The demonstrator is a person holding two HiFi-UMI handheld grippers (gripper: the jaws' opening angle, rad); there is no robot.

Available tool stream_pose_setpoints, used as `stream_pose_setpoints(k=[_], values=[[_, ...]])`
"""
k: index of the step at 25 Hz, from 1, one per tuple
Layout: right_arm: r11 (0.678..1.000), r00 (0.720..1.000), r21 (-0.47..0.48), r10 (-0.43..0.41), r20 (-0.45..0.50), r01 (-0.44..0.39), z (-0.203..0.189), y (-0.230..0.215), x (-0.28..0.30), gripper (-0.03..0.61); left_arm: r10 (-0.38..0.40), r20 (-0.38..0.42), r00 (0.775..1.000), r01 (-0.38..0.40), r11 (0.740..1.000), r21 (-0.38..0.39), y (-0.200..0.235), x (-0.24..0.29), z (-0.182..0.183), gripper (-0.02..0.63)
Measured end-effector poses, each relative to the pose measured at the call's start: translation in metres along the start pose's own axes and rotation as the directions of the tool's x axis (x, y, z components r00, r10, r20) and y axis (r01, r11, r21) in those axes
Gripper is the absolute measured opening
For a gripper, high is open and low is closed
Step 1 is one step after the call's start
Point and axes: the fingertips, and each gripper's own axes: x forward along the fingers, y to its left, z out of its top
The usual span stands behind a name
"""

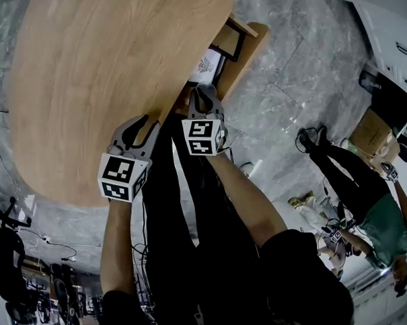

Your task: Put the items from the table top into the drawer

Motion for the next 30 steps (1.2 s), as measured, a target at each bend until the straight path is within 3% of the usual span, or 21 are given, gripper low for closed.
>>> stream_pose_setpoints(k=[9,30], values=[[0.995,0.986,0.068,0.079,-0.146,-0.069,-0.013,0.021,-0.008,0.023,-0.019,-0.005,1.000,0.019,1.000,-0.003,-0.006,-0.007,-0.005,0.115],[0.989,0.965,0.067,0.140,-0.222,-0.129,-0.063,0.031,-0.039,0.023,0.006,0.023,1.000,-0.007,1.000,0.021,-0.016,-0.019,-0.004,0.115]])
